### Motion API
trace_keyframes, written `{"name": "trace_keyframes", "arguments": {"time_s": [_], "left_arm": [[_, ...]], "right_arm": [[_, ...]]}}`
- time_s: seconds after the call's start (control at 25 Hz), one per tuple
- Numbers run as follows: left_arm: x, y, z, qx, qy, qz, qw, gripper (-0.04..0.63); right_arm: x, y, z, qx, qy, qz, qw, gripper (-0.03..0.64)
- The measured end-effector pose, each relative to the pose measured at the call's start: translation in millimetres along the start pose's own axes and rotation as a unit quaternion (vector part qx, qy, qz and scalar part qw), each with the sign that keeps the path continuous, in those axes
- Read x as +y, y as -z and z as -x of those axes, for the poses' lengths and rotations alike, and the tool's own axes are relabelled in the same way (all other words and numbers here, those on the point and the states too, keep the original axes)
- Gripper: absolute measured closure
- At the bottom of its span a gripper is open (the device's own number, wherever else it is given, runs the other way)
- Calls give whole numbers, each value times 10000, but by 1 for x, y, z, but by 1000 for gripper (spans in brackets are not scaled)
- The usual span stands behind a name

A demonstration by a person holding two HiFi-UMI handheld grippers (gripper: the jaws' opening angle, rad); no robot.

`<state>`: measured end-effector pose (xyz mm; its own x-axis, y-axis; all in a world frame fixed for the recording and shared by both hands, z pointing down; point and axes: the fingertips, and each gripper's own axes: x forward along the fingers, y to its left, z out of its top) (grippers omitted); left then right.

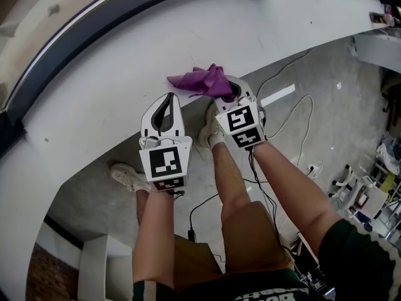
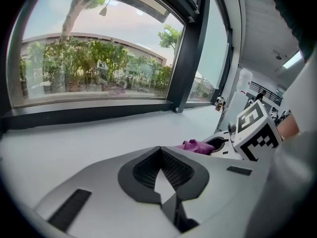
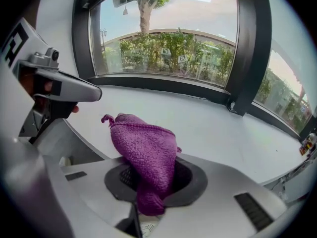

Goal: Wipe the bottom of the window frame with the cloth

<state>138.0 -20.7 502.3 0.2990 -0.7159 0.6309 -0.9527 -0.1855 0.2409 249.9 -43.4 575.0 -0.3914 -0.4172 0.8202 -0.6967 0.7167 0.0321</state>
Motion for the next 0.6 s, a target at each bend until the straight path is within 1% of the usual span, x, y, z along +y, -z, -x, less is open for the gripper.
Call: {"name": "trace_keyframes", "arguments": {"time_s": [0.16, 0.48, 0.6], "left_arm": [[12, 11, 7, -12, -62, 34, 10000, 586], [37, 19, 25, -15, -227, 124, 9997, 586], [45, 18, 33, -15, -285, 185, 9994, 586]], "right_arm": [[12, -5, -3, -5, -33, 36, 10000, 529], [39, -16, -9, -4, -186, 203, 9996, 529], [56, -21, -11, -4, -301, 373, 9989, 529]]}}
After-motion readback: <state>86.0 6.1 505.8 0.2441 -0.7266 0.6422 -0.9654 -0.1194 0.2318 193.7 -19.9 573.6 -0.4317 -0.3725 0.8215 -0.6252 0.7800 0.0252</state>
